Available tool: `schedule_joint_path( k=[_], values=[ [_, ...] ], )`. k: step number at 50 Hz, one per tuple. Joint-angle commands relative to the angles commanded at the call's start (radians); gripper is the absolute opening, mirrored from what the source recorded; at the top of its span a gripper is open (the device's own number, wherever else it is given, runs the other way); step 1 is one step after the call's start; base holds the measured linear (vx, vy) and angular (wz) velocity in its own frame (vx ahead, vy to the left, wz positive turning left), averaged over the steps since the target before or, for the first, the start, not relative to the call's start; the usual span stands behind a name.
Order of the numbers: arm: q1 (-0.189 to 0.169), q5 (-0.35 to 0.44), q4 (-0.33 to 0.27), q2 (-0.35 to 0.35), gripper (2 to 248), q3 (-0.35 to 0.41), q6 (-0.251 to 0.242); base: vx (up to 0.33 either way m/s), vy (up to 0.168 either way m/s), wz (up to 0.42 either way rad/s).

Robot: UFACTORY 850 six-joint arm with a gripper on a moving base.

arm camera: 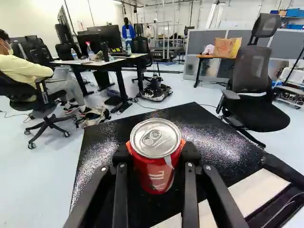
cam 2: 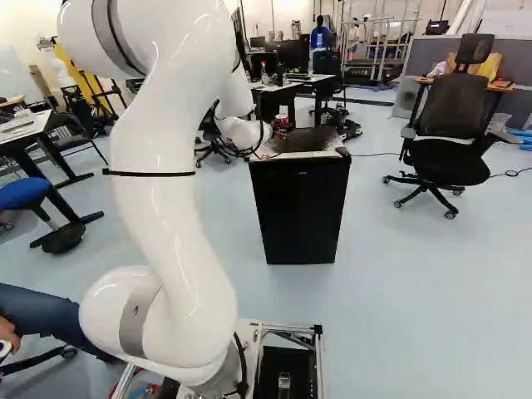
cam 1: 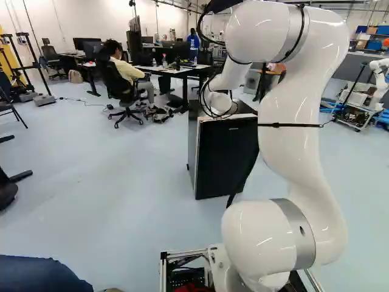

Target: Grab a drink from the fridge

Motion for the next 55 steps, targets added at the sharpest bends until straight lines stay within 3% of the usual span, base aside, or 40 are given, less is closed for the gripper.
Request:
schedule_joint_path(
  k=[28,55],
  values=[
    [0.009,0.012,-0.041,0.099,99,0.127,0.02,0.0,0.0,0.0],
    [0.023,0.033,-0.108,0.262,99,0.335,0.052,0.0,0.0,0.0]
  ],
)
